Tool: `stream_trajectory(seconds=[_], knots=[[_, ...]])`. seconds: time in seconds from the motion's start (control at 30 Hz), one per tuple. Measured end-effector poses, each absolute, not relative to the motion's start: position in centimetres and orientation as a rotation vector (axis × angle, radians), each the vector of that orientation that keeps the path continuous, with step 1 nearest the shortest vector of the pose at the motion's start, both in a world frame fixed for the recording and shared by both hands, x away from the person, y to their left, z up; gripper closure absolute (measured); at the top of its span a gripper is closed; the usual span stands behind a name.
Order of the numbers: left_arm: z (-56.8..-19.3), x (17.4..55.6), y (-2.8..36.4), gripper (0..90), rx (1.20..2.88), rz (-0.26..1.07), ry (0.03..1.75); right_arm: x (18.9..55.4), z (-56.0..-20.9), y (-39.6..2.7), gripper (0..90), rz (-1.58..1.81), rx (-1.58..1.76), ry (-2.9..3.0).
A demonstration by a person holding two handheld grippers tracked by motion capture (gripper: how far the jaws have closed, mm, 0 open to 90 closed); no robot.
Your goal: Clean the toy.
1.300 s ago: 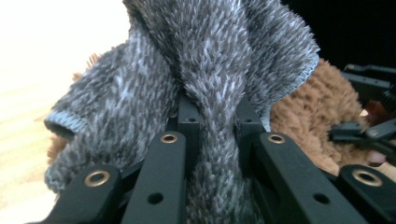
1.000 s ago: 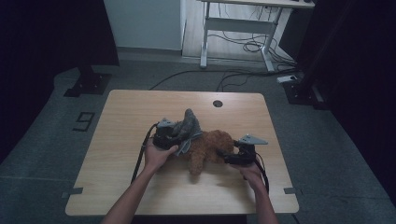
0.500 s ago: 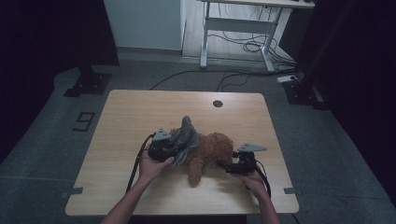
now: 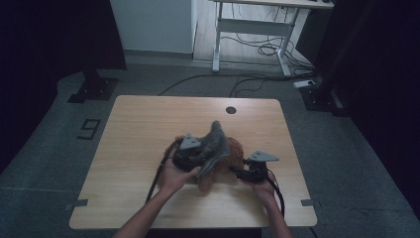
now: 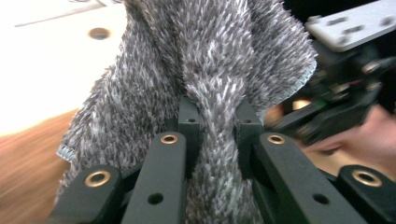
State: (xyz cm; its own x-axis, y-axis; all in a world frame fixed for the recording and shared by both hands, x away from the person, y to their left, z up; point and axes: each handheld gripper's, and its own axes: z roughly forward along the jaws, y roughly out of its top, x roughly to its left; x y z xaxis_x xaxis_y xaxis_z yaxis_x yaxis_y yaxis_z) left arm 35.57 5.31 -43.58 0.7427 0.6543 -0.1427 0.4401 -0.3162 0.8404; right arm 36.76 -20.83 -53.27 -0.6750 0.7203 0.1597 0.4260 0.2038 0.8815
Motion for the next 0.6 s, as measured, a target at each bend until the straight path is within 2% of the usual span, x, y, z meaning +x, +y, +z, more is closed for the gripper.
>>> stream_trajectory(seconds=[0.17,0.27,0.43,0.6], knots=[[-45.0,36.2,-0.7,77.8,2.032,0.181,0.783,36.6,-53.2,-20.9,51.6,1.471,1.07,2.197],[-46.4,36.7,-2.2,78.0,2.048,0.214,0.796,36.7,-53.3,-20.9,53.6,1.451,1.08,2.195],[-46.2,36.7,-1.3,78.1,2.06,0.249,0.794,36.8,-53.3,-20.9,54.8,1.464,1.09,2.192],[-45.7,37.0,1.7,78.0,2.027,0.279,0.851,36.8,-53.4,-21.0,55.1,1.476,1.106,2.187]])
